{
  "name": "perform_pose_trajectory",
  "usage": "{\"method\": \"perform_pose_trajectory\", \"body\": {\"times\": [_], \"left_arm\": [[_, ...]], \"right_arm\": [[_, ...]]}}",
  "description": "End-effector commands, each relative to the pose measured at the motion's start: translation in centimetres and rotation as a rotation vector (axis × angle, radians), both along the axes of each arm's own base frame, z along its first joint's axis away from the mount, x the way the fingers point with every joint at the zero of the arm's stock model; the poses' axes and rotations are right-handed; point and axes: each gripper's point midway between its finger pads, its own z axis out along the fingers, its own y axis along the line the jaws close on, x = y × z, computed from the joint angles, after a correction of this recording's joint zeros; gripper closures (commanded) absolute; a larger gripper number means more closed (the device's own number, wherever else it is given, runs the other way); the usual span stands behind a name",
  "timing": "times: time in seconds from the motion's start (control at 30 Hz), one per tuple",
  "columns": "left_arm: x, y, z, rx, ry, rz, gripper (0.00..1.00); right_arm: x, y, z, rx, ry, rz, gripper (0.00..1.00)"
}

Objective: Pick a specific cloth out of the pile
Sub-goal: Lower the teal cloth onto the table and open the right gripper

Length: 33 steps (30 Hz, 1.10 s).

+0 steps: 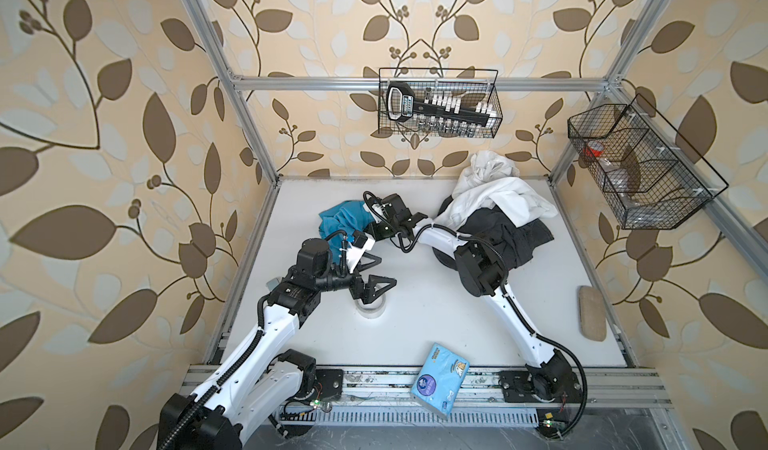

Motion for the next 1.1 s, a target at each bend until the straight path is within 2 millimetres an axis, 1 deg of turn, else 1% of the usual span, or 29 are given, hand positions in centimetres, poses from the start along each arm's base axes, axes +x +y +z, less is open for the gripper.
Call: {"method": "perform_pose_trajectory", "body": {"times": [0.0, 0.07, 0.2, 0.23, 0.43, 0.53, 0.57, 0.6, 0.63, 0.7, 0.83, 1.0, 1.07], "left_arm": [[-0.4, -0.3, 1.0, -0.012, -0.049, -0.026, 0.01], [-0.5, -0.3, 0.9, -0.012, -0.049, -0.024, 0.01], [-0.4, -0.3, 1.0, -0.013, -0.051, -0.024, 0.01], [-0.4, -0.3, 0.9, -0.012, -0.049, -0.024, 0.01], [-0.4, -0.3, 0.9, -0.012, -0.05, -0.023, 0.01], [-0.4, -0.2, 0.9, -0.011, -0.048, -0.021, 0.01], [-0.4, -0.2, 0.9, -0.01, -0.049, -0.022, 0.01], [-0.4, -0.3, 0.9, -0.011, -0.05, -0.023, 0.01], [-0.5, -0.3, 1.0, -0.012, -0.05, -0.024, 0.01], [-0.5, -0.3, 1.0, -0.012, -0.05, -0.026, 0.01], [-0.6, -0.3, 1.0, -0.013, -0.054, -0.027, 0.01], [-0.7, -0.3, 1.1, -0.011, -0.061, -0.027, 0.01], [-0.7, -0.3, 1.0, -0.009, -0.061, -0.026, 0.01]], "right_arm": [[-1.0, 1.5, -1.9, -0.011, 0.04, -0.004, 0.93], [-1.1, 2.4, -1.6, 0.021, 0.042, -0.001, 0.93], [-0.5, 3.4, -1.1, 0.1, 0.069, -0.024, 0.93], [-1.3, 4.5, -1.0, 0.12, 0.08, -0.017, 0.93], [-0.4, 6.2, 0.9, 0.254, 0.084, -0.065, 0.94], [-0.3, 6.9, 1.6, 0.296, 0.08, -0.073, 0.93], [-0.2, 7.0, 1.8, 0.303, 0.077, -0.075, 0.9], [-0.2, 7.0, 1.9, 0.305, 0.076, -0.075, 0.82], [-0.2, 7.0, 1.9, 0.304, 0.076, -0.071, 0.78], [-0.5, 6.9, 2.0, 0.296, 0.07, -0.061, 0.73], [-1.0, 6.5, 2.8, 0.286, 0.047, -0.042, 0.47], [-1.6, 6.1, 4.1, 0.266, 0.023, -0.019, 0.32], [-2.0, 5.8, 4.7, 0.257, 0.015, -0.012, 0.28]]}}
